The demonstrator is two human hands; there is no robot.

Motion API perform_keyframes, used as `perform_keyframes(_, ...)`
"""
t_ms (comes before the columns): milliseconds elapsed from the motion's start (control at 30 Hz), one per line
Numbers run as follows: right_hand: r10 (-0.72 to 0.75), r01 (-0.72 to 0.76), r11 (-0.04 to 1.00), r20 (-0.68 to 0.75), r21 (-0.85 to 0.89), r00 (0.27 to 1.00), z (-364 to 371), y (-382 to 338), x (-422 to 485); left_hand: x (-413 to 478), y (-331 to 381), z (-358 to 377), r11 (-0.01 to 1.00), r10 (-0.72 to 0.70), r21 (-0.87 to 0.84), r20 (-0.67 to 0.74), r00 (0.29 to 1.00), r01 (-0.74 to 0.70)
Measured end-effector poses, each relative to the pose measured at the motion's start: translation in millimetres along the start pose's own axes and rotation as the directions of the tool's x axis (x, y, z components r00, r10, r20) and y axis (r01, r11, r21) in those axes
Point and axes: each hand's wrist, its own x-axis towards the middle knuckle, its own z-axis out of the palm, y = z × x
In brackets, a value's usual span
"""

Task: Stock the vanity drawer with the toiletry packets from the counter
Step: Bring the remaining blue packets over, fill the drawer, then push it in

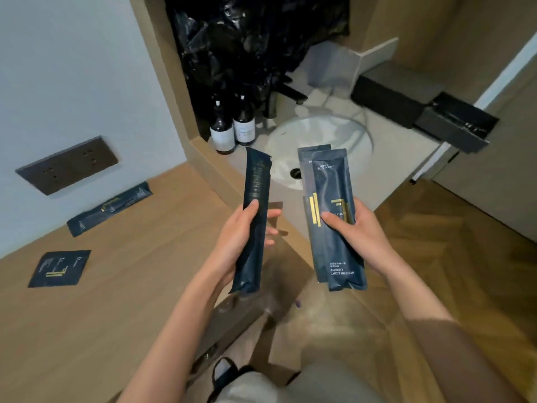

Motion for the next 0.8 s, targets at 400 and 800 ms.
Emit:
perform_keyframes(400, -0.018, 0.031, 0.996, -0.158, 0.079, 0.987, -206, 53, -38, 12, -64, 250, 0.995, -0.1, 0.047, 0.219, 0.971, 0.092)
perform_keyframes(800, -0.062, 0.088, 0.994, -0.303, 0.072, 0.951, -338, 78, 42, 106, -72, 401, 0.993, -0.043, 0.114, 0.226, 0.973, 0.017)
